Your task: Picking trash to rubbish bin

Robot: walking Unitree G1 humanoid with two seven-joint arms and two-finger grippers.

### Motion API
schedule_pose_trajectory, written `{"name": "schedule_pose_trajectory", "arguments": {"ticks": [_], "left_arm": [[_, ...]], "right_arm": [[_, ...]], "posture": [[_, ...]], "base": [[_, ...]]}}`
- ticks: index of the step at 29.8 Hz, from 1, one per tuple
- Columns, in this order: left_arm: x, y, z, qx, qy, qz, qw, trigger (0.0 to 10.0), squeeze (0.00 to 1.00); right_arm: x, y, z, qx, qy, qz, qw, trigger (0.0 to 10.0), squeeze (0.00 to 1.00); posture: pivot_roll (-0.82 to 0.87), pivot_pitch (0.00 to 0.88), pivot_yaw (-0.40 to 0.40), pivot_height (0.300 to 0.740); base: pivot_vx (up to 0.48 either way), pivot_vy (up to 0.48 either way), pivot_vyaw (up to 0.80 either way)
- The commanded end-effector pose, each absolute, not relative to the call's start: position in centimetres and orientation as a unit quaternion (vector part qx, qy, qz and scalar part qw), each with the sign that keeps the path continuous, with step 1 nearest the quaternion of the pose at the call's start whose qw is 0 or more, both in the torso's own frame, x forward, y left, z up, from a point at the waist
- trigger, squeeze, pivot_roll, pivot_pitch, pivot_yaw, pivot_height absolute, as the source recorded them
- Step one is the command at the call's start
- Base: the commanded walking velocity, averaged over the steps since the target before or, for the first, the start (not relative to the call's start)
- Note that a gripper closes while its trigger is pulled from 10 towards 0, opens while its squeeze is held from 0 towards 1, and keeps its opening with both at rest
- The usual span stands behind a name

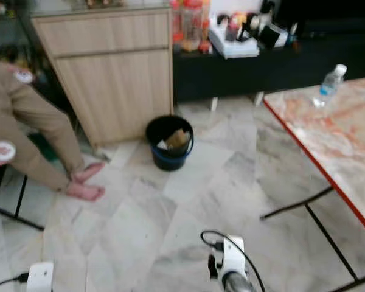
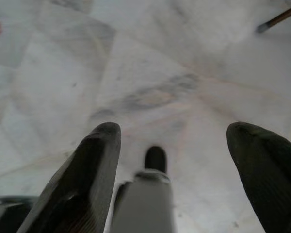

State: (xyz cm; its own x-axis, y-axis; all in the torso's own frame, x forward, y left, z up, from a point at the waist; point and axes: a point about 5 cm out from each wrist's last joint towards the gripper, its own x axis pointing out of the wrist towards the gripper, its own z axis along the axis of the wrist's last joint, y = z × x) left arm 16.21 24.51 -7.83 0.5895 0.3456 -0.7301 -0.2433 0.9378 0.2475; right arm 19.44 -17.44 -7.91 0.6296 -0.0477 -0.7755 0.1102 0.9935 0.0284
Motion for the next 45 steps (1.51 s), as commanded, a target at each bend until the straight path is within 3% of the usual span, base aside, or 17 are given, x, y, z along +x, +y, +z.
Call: {"name": "schedule_pose_trajectory", "arguments": {"ticks": [1,6,45], "left_arm": [[15.5,24.9,-8.1,0.067,0.433,0.166,0.884,10.0,0.0],[15.5,24.8,-8.1,0.063,0.432,0.171,0.883,10.0,0.0],[15.4,24.7,-8.2,0.059,0.435,0.175,0.882,10.0,0.0]], "right_arm": [[19.6,-17.4,-7.9,0.033,0.427,-0.044,0.902,10.0,0.0],[19.4,-17.5,-7.9,0.02,0.428,-0.041,0.903,10.0,0.0],[19.7,-16.4,-7.9,0.005,0.427,-0.012,0.904,10.0,0.0]], "posture": [[0.12,0.136,-0.014,0.74],[0.12,0.151,-0.02,0.74],[0.13,0.172,-0.027,0.74]], "base": [[0.386,0.0,0.0],[0.385,0.0,0.8],[0.387,0.0,-0.08]]}}
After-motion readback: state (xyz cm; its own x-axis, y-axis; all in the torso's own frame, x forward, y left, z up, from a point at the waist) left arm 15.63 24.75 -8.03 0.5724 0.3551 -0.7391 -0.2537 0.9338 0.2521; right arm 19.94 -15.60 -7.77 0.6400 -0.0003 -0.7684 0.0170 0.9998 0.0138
